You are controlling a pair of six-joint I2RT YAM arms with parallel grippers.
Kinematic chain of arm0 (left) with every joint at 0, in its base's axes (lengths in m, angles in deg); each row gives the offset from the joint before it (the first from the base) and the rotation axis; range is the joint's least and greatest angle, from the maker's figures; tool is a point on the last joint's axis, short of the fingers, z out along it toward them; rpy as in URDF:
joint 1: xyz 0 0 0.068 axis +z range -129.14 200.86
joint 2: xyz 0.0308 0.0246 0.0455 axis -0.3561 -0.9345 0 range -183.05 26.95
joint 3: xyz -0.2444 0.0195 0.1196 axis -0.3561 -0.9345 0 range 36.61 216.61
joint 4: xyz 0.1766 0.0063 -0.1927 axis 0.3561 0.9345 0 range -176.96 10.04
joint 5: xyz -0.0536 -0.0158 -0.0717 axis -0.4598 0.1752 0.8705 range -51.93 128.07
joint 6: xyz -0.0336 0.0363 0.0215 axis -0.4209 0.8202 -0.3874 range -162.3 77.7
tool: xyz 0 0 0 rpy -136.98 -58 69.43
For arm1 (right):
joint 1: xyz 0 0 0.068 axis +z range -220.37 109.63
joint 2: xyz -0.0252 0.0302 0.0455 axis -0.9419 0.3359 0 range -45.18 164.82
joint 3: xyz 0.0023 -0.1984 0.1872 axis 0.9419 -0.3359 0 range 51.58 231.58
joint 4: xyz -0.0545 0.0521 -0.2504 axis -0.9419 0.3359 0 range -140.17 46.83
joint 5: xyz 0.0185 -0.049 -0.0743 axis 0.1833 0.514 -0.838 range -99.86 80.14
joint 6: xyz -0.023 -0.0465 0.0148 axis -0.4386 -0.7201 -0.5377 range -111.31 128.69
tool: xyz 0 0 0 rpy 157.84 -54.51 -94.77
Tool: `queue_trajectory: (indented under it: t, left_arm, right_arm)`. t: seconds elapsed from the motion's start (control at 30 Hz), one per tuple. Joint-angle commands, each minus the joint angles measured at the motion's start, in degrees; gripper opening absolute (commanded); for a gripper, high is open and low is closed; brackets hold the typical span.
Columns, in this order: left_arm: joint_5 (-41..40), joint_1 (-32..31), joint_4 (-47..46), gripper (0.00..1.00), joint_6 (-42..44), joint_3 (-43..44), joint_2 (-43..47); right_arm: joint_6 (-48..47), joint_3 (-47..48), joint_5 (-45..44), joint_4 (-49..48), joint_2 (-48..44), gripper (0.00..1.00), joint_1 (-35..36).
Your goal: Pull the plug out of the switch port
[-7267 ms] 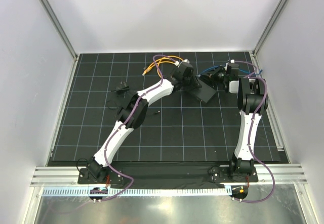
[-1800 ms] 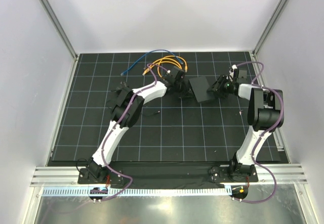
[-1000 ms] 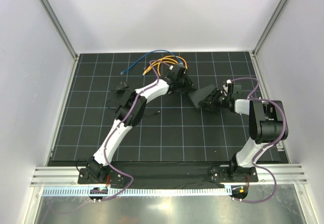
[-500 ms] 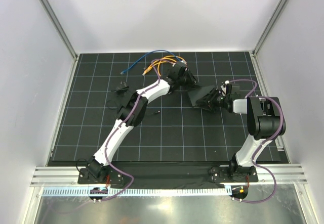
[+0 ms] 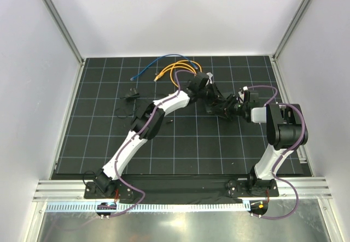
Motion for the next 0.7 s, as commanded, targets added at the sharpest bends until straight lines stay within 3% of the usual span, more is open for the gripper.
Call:
queue_trajectory:
  t: [0.0, 0.27, 0.67]
  left_arm:
    - [3.3, -0.2, 2.7, 0.18, 0.5, 0.7, -1.7]
    - [2.8, 0.2, 2.5, 0.21, 0.7, 2.1, 0.9]
    - [2.8, 1.5, 3.1, 0.21, 1.3, 3.6, 5.7]
  right_arm:
    - [-0.5, -0.1, -3.6, -3.6, 0.8, 0.50, 0.2]
    - [-1.8, -0.8, -1.9, -4.4, -0.8, 0.50, 0.2]
    - [-13.1, 0.3, -9.3, 12.9, -12.6, 0.53, 0.2]
